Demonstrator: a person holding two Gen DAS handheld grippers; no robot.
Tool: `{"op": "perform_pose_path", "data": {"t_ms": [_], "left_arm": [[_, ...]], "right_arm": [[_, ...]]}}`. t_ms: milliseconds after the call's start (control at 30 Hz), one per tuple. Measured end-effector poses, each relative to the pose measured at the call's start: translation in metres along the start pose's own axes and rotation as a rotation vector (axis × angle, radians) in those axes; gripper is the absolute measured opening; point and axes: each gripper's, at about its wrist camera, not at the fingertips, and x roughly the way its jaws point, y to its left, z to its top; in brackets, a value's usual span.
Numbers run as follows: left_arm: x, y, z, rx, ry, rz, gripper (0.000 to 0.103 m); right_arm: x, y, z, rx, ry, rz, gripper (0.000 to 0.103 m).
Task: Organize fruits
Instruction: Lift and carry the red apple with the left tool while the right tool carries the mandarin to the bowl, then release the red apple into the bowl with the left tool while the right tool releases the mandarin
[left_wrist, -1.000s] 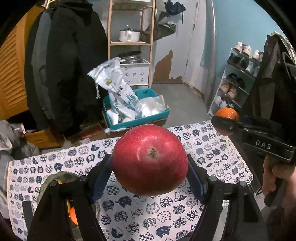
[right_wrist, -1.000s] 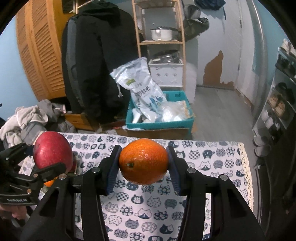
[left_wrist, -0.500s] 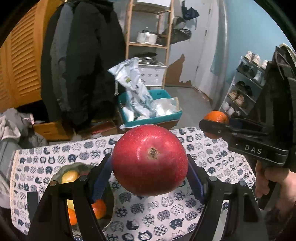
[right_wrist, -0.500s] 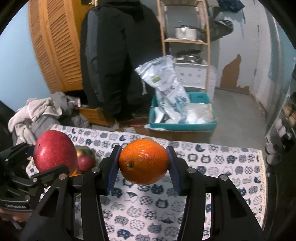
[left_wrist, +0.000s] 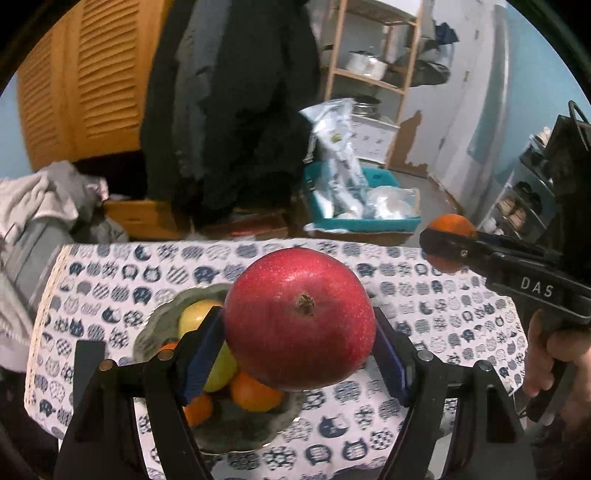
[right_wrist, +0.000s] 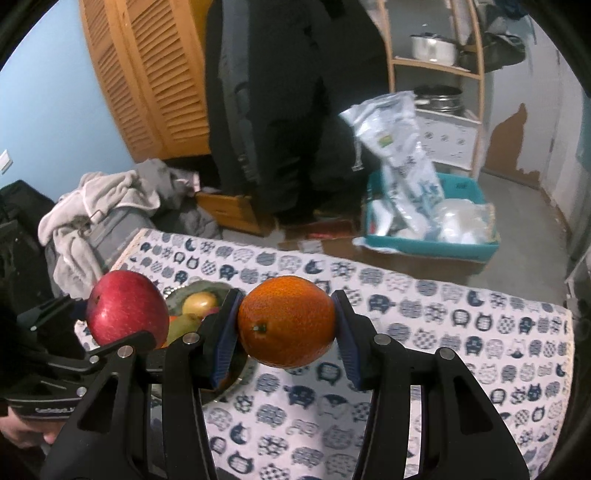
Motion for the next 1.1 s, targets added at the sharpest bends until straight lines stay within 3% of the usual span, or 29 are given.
{"op": "perform_pose_path", "data": {"t_ms": [533,1100], "left_arm": [[0.028,0.089,-0.032,-0.129,0.085,0.099,0.078],[0.078,0.135,-0.062,-0.272,0.239,0.085,0.078]], "right_arm": [[0.081,0.060,-0.010,-0.048,0.121,0.076,0.048],[0.134,0.074,-0.046,-0.082,0.254,0.084,0.048]]}}
